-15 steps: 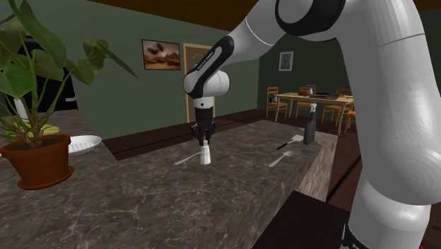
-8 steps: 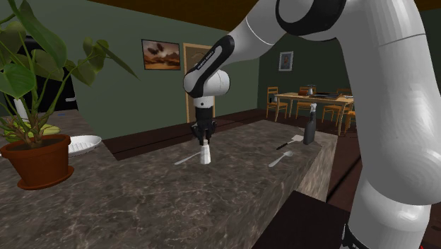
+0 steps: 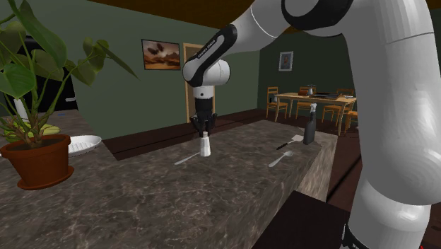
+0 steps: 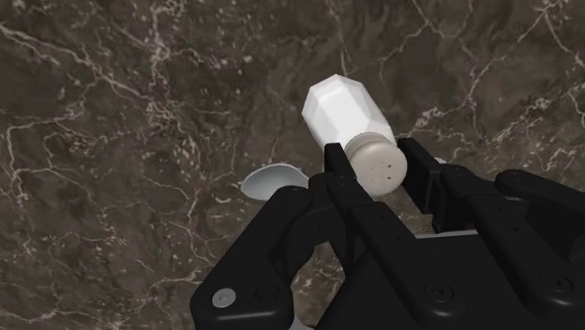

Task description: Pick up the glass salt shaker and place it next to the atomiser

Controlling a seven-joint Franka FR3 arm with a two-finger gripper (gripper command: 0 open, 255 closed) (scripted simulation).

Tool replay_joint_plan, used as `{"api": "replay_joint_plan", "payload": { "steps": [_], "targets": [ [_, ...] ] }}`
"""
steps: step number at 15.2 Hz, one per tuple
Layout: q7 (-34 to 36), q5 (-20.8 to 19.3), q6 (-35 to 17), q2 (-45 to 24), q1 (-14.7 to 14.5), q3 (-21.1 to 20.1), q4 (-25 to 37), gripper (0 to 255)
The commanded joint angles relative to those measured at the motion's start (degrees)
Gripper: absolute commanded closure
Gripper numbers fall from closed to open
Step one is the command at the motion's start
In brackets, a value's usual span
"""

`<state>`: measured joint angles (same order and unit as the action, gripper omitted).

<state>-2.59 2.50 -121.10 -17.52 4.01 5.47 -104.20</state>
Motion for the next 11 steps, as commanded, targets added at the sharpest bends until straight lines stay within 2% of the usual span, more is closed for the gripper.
{"api": "replay_joint_plan", "payload": {
  "steps": [1, 11],
  "targets": [
    [0.1, -0.1, 1.4, 0.7, -0.1, 0.0, 0.7, 255],
    [0.4, -0.5, 8.3, 3.2, -0.1, 0.1, 5.2, 255]
  ]
}}
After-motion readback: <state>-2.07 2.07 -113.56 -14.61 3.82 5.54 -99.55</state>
